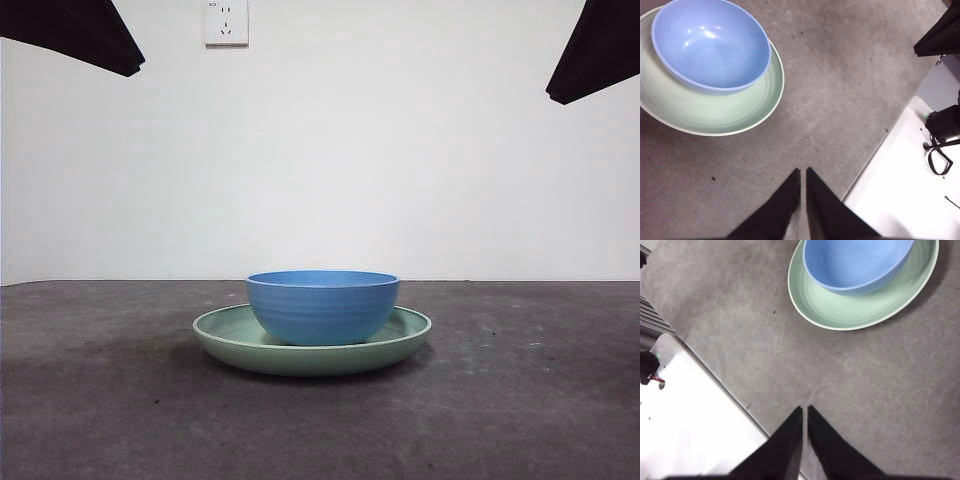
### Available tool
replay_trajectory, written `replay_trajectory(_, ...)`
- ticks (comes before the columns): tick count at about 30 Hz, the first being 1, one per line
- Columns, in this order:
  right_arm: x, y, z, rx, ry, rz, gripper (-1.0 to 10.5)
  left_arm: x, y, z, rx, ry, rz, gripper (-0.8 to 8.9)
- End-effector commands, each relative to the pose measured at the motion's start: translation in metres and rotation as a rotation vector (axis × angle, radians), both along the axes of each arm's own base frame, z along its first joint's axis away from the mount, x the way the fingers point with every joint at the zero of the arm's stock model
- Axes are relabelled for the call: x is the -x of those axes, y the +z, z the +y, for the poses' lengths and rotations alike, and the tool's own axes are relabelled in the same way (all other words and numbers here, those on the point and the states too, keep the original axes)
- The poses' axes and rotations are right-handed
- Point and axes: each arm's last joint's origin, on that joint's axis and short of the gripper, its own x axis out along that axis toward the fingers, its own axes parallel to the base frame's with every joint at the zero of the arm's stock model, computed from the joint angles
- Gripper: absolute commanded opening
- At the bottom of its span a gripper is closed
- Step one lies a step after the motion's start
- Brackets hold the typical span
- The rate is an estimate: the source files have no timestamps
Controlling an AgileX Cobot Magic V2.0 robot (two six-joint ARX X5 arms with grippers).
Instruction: Pick up the blue bowl, put it on the green plate, put it on desk
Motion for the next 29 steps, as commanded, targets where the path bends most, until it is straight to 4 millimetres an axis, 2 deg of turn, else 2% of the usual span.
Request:
replay_trajectory(1, -0.002, 0.003, 0.002, -0.003, 0.014, -0.020, 0.1, -0.001, 0.004, -0.002, 0.012, -0.011, -0.011, 0.18)
replay_trajectory(5, -0.002, 0.003, 0.002, -0.003, 0.014, -0.020, 0.1, 0.000, 0.005, -0.002, 0.013, -0.014, -0.020, 0.19)
replay_trajectory(9, -0.002, 0.003, 0.002, -0.003, 0.014, -0.020, 0.1, 0.008, 0.016, 0.005, 0.038, 0.000, -0.103, 0.18)
replay_trajectory(12, -0.002, 0.003, 0.002, -0.003, 0.014, -0.021, 0.1, 0.019, 0.031, 0.020, 0.023, 0.014, -0.335, 0.18)
replay_trajectory(16, -0.002, 0.003, 0.002, -0.003, 0.014, -0.021, 0.1, 0.036, 0.056, 0.050, 0.075, 0.262, -0.759, 0.19)
replay_trajectory(19, -0.002, 0.003, 0.002, -0.003, 0.014, -0.021, 0.1, 0.055, 0.063, 0.070, 0.074, 0.465, -1.004, 0.19)
replay_trajectory(21, -0.002, 0.003, 0.002, -0.003, 0.014, -0.021, 0.1, 0.069, 0.059, 0.082, 0.038, 0.621, -1.110, 0.19)
replay_trajectory(24, -0.002, 0.003, 0.002, -0.003, 0.014, -0.021, 0.1, 0.082, 0.043, 0.094, -0.048, 0.836, -1.160, 0.19)
replay_trajectory(26, -0.002, 0.003, 0.002, -0.003, 0.014, -0.021, 0.1, 0.085, 0.026, 0.100, -0.106, 0.945, -1.146, 0.19)
replay_trajectory(29, -0.002, 0.003, 0.002, -0.003, 0.014, -0.021, 0.1, 0.084, -0.003, 0.104, -0.155, 0.998, -1.106, 0.19)
